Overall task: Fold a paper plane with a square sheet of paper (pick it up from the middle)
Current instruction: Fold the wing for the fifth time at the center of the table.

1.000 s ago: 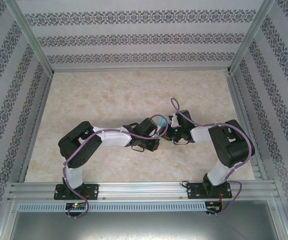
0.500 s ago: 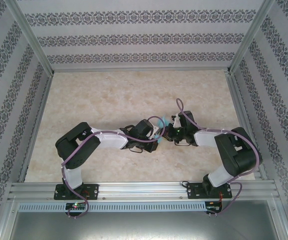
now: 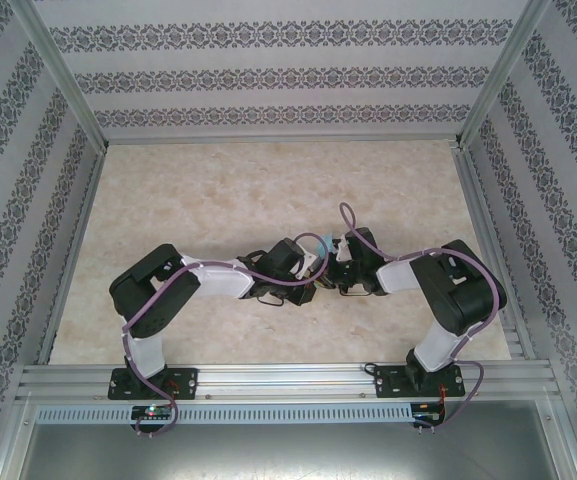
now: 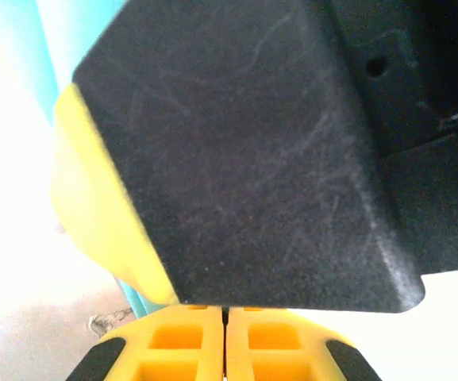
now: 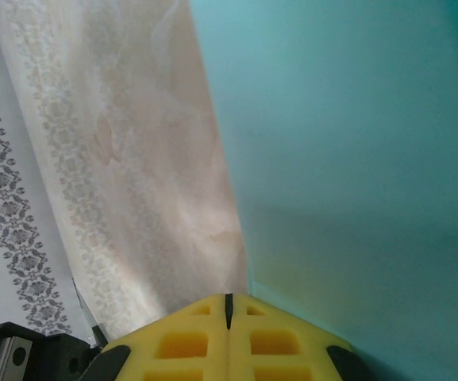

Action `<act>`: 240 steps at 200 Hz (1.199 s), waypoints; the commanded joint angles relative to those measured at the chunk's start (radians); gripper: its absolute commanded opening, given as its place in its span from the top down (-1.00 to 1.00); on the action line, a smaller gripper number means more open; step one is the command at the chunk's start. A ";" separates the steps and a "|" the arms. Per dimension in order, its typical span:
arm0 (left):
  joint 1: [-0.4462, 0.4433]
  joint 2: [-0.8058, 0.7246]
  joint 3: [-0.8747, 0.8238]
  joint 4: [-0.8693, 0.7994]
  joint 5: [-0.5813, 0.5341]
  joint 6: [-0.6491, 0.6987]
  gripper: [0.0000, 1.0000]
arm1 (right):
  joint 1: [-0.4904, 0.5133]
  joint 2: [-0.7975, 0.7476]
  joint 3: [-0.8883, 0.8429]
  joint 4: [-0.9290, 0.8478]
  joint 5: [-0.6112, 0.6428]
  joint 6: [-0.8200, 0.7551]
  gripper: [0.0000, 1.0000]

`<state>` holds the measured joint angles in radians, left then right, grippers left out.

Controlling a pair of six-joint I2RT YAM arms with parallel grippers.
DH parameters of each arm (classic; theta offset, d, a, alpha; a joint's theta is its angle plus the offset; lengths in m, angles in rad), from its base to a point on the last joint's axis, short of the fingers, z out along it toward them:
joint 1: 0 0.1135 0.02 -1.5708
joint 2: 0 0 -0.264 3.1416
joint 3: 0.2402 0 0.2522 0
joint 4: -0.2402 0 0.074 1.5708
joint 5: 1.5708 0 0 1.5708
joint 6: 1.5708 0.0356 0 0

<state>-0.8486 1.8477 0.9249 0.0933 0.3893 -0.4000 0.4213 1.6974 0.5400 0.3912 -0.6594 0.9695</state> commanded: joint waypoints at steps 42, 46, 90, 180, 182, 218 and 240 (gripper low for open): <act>0.033 -0.088 -0.031 -0.036 0.074 -0.077 0.74 | -0.013 0.032 0.017 -0.247 0.143 -0.157 0.94; 0.037 -0.090 -0.030 -0.025 0.078 -0.084 0.73 | -0.013 0.038 0.015 -0.235 0.138 -0.152 0.94; 0.051 -0.023 0.009 0.037 0.109 -0.112 0.74 | -0.015 0.065 0.011 -0.191 0.109 -0.138 0.93; 0.044 0.030 -0.029 -0.053 0.075 -0.020 0.79 | -0.034 0.021 0.028 -0.171 0.116 -0.107 0.94; 0.042 0.030 -0.033 -0.058 0.066 -0.014 0.79 | -0.035 0.019 0.029 -0.172 0.119 -0.107 0.94; 0.033 0.037 -0.088 -0.105 0.018 0.032 0.80 | -0.049 0.007 0.084 -0.202 0.162 -0.110 0.94; 0.032 0.040 -0.114 -0.119 -0.003 0.046 0.80 | -0.066 0.028 0.118 -0.215 0.165 -0.115 0.93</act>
<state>-0.8055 1.8492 0.8867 0.1467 0.4614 -0.4091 0.4007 1.6974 0.6159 0.2295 -0.6392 0.8642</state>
